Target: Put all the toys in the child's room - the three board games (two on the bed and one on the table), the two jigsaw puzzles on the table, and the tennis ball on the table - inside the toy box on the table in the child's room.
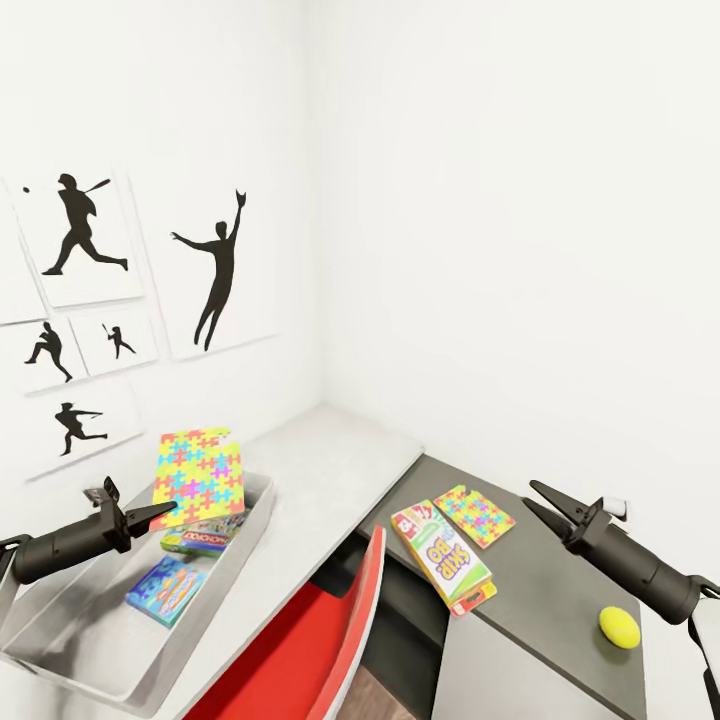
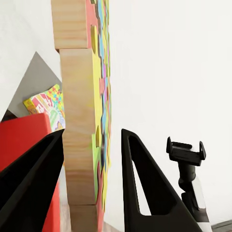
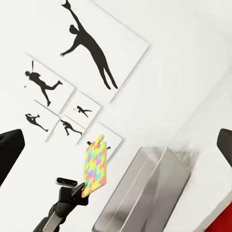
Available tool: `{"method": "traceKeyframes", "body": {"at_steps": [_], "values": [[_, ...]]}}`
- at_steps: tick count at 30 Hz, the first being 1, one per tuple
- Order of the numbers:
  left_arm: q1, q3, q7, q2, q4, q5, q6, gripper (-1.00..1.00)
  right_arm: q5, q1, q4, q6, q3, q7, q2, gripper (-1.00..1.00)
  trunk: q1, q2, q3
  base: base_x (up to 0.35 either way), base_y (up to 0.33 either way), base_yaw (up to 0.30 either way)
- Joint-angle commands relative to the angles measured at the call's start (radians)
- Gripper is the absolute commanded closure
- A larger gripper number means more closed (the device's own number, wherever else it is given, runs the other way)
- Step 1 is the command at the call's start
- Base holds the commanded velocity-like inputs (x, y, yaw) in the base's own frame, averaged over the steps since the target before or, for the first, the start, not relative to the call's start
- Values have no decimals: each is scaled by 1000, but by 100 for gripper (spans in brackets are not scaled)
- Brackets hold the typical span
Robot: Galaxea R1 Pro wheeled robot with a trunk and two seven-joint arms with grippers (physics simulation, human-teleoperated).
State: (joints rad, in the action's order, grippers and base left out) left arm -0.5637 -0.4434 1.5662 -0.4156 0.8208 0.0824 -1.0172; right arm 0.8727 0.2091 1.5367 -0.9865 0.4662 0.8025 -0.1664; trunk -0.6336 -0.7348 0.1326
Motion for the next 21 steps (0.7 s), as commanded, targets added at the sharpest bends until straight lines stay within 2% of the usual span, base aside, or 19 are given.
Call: {"method": "traceKeyframes", "body": {"at_steps": [1, 6, 21], "values": [[-1, -1, 5, 0, 0, -1, -11, 100, -2, 1, 0, 0, 1, 5, 0, -100, 0, -1, 2, 173, 40, 0], [-1, -1, 5, 0, 0, -1, -11, 100, -1, 1, 0, 7, 0, 9, -2, -100, 0, -1, 2, 119, 11, 0], [-4, 3, 5, -2, 0, -12, 3, 100, -1, 1, -1, 6, 3, 12, -5, -100, 0, -1, 2, 4, 0, 0]]}}
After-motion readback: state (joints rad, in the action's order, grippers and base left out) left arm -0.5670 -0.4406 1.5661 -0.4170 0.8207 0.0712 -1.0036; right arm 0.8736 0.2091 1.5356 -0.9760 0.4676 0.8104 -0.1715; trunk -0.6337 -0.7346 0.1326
